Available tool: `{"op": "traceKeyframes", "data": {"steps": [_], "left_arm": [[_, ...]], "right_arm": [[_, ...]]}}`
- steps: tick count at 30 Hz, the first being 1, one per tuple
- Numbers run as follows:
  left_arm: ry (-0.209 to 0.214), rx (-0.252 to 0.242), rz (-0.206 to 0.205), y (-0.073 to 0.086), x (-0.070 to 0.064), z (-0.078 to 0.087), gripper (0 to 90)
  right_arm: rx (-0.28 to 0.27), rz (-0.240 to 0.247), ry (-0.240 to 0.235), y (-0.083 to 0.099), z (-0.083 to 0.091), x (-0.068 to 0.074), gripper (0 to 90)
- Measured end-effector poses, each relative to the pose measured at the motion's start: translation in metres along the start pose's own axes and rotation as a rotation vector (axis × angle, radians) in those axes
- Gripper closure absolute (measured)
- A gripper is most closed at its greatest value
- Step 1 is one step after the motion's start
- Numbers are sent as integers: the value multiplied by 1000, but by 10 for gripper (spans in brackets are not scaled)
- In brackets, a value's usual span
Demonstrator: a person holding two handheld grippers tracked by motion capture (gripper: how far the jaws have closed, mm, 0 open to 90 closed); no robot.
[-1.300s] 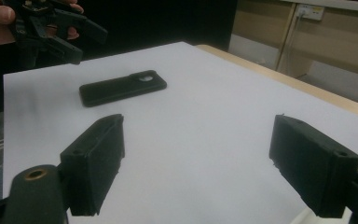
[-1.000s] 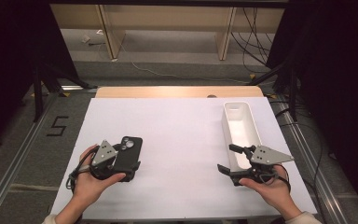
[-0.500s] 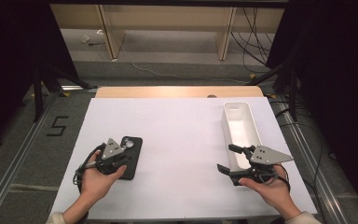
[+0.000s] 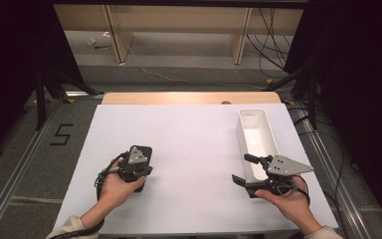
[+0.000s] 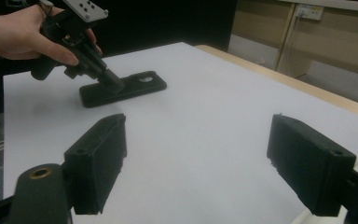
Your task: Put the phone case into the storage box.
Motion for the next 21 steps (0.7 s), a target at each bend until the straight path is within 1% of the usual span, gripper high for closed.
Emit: {"op": "traceKeyframes", "data": {"steps": [1,2,4,7,9,16,19,21], "left_arm": [[2,16,0,1,-1,-3,897],[2,16,0,1,-1,-3,897],[8,33,-8,2,-2,-4,897],[9,35,-6,2,-2,-4,897],[7,45,-4,3,-2,-5,897],[14,108,-21,7,-2,-10,897],[24,124,-25,8,-3,-11,897],[19,135,-30,8,-4,-11,897]], "right_arm": [[0,-1,-2,0,0,0,210],[0,-1,-2,0,0,0,210],[0,0,-1,0,0,1,210],[2,0,2,0,0,0,211],[2,0,3,0,0,0,211],[3,0,3,0,0,0,212],[3,0,2,0,0,0,212],[4,-1,1,0,0,0,212]]}}
Point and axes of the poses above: each handheld gripper's, and its own axes: z roughly backward along the jaws, y roughly out of its underside, x roughly to its left, the point moved 2 cm from there along -z, roughly forward along the jaws, and after that the axes turned 3 degrees about y, right-handed, at the moved point
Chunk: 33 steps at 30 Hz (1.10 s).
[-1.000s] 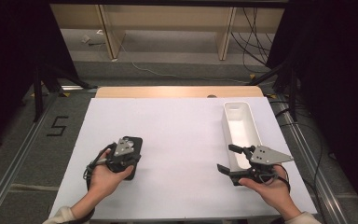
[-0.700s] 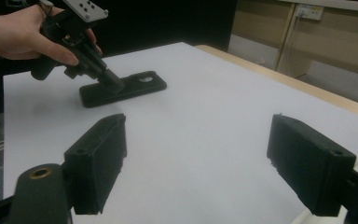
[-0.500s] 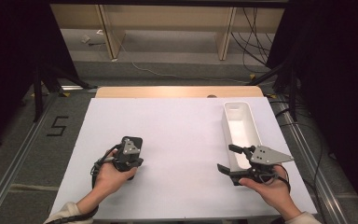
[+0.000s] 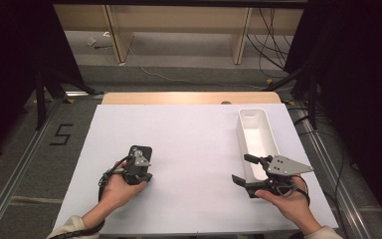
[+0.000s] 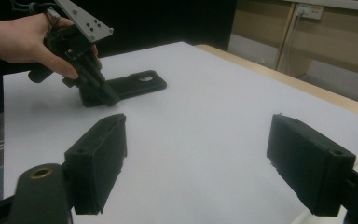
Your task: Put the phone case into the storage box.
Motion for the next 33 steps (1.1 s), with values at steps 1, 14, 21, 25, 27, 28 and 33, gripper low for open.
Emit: {"op": "traceKeyframes", "data": {"steps": [1,14,21,25,27,28,33], "left_arm": [[-1,5,1,0,0,0,897],[-28,96,56,14,18,16,896],[-63,121,58,20,28,22,897],[-69,131,54,21,30,23,897],[-69,132,51,22,30,23,896],[-69,132,50,22,30,23,896],[-69,135,40,21,29,23,896]], "right_arm": [[0,0,0,0,0,0,212],[-1,-2,7,0,1,-1,215],[0,-4,7,0,1,-1,216],[-2,-3,7,0,1,-1,216],[0,-5,5,0,1,-1,216],[0,-4,5,0,1,-1,216],[-5,-5,3,0,1,-1,216]]}}
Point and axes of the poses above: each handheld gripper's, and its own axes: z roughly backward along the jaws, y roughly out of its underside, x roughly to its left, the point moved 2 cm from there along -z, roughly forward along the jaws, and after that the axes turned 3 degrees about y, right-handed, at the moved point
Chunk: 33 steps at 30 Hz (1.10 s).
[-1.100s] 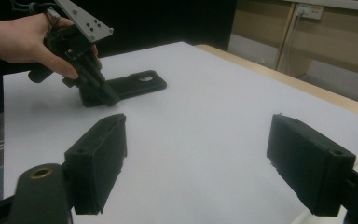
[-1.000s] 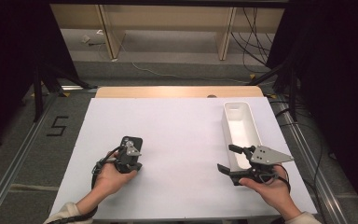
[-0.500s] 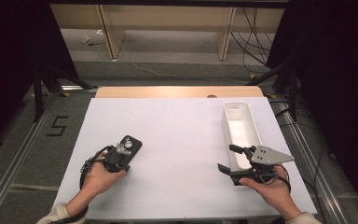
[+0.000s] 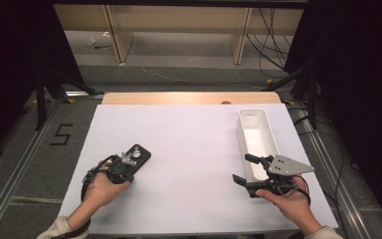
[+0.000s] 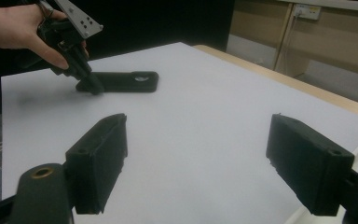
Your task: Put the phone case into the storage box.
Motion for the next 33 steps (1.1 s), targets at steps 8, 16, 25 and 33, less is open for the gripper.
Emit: {"op": "traceKeyframes", "data": {"steps": [8,16,25,33], "left_arm": [[49,-60,-19,-6,0,9,843],[33,-97,-53,-13,13,15,521],[-32,-88,-24,-16,38,12,128],[-40,-53,-18,-32,45,3,28]], "right_arm": [[0,4,0,0,0,1,222],[3,2,2,0,-1,1,222],[5,1,-5,1,-2,0,222],[6,1,-4,0,-2,1,222]]}}
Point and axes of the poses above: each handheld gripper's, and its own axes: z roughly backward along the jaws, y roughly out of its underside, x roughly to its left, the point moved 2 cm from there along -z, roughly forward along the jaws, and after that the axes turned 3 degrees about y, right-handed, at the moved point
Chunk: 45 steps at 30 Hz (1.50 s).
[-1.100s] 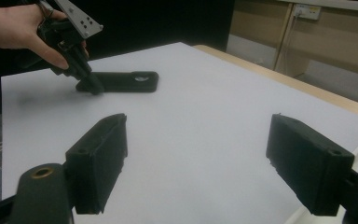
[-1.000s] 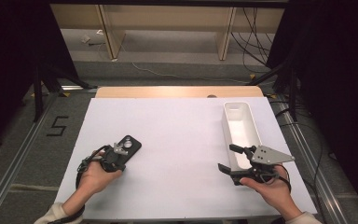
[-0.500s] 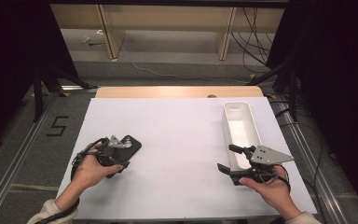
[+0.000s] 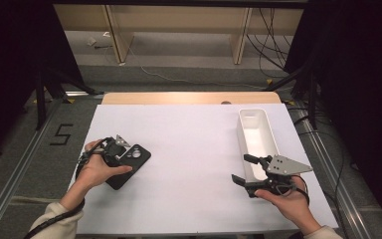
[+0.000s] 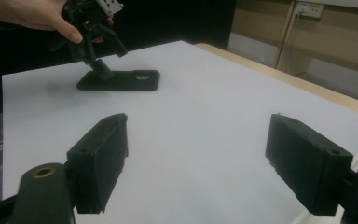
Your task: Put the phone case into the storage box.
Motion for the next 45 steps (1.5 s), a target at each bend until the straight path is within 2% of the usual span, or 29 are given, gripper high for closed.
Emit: {"op": "traceKeyframes", "data": {"steps": [9,30,31,45], "left_arm": [[-16,73,-7,3,3,-10,24],[14,125,-13,5,4,-25,20],[21,123,-2,5,4,-25,19],[65,141,21,5,9,-28,17]], "right_arm": [[-4,-2,0,0,0,0,221],[0,0,-3,0,0,0,220],[1,-1,-1,0,0,0,220],[0,1,1,-1,1,0,221]]}}
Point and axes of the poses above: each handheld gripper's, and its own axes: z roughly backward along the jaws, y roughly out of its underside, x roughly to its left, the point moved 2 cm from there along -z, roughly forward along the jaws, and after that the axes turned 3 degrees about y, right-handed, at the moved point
